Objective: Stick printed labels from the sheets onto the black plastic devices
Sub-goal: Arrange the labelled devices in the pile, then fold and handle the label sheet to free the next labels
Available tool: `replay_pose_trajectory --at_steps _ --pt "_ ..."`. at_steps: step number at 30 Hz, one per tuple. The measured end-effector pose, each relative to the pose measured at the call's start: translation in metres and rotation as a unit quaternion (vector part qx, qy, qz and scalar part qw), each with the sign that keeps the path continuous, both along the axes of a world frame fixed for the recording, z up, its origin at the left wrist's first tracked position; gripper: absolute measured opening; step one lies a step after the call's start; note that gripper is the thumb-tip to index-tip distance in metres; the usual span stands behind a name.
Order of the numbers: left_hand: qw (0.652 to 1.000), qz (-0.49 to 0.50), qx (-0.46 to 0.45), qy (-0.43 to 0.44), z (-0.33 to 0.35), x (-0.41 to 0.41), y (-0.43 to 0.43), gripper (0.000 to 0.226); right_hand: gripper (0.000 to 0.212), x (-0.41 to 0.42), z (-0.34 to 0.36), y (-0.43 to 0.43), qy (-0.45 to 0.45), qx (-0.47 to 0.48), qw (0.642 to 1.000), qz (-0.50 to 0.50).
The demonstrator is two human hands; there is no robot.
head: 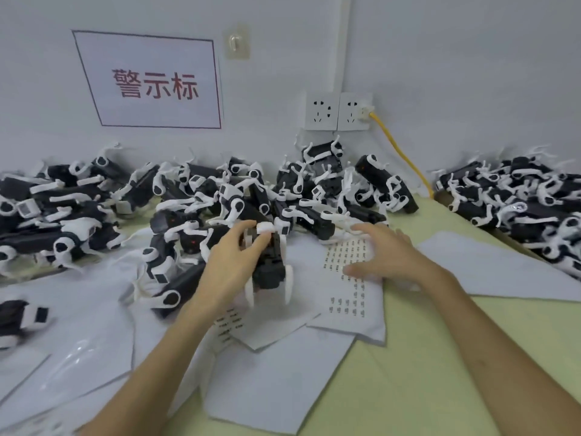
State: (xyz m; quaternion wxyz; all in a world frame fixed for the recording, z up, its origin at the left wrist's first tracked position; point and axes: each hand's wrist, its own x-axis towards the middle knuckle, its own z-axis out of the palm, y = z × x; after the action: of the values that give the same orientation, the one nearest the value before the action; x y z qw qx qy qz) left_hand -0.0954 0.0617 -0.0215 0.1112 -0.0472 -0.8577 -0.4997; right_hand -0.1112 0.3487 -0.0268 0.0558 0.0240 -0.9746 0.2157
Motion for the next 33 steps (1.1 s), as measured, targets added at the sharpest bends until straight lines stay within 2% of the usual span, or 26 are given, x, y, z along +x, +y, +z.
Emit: replay_pose_trajectory --at_steps 1,5,8,10,13,15,17,18,20,24,27,30,33 --pt "0.999 0.023 -0.028 0.032 -0.001 0.0 -0.004 0.033 0.086 0.002 0.003 -0.002 0.03 -0.031 0.999 0.001" --pt "0.988 0.077 -0.047 0.126 -0.003 -0.002 -0.006 0.016 0.055 0.004 0.013 -0.005 0.136 -0.192 0.972 0.019" --pt "0.958 0.126 -0.143 0.216 0.003 0.003 -0.003 0.009 0.043 0.006 0.025 -0.004 0.223 -0.274 0.935 0.039" --pt "0.943 0.107 -0.145 0.28 0.013 0.014 0.001 0.009 0.039 0.009 0.031 -0.005 0.261 -0.343 0.9 0.064" --pt "0.927 -0.007 -0.104 0.361 0.02 0.031 0.017 0.008 0.037 0.011 0.035 -0.006 0.286 -0.421 0.856 0.094" --pt "0.948 -0.075 -0.034 0.306 0.019 0.043 0.036 0.02 0.035 0.01 0.036 -0.006 0.291 -0.44 0.844 0.099" --pt "0.975 -0.12 0.029 0.184 0.016 0.052 0.052 0.053 0.034 0.01 0.036 -0.007 0.29 -0.447 0.84 0.103" --pt "0.981 -0.137 0.05 0.13 0.014 0.053 0.057 0.068 0.033 0.011 0.036 -0.008 0.288 -0.45 0.839 0.105" --pt "0.982 -0.155 0.094 0.053 0.012 0.052 0.06 0.079 0.033 0.012 0.035 -0.01 0.284 -0.453 0.838 0.112" --pt "0.968 -0.148 0.197 -0.04 0.021 0.047 0.052 0.075 0.03 0.014 0.035 -0.013 0.284 -0.468 0.83 0.104" --pt "0.941 -0.178 0.26 -0.125 0.029 0.047 0.045 0.069 0.027 0.015 0.034 -0.018 0.28 -0.48 0.826 0.095" --pt "0.898 -0.29 0.236 -0.231 0.027 0.056 0.047 0.047 0.032 0.017 0.033 -0.025 0.29 -0.471 0.827 0.1" --pt "0.893 -0.286 0.245 -0.246 0.011 0.062 0.06 0.029 0.034 0.02 0.032 -0.03 0.292 -0.42 0.852 0.116"
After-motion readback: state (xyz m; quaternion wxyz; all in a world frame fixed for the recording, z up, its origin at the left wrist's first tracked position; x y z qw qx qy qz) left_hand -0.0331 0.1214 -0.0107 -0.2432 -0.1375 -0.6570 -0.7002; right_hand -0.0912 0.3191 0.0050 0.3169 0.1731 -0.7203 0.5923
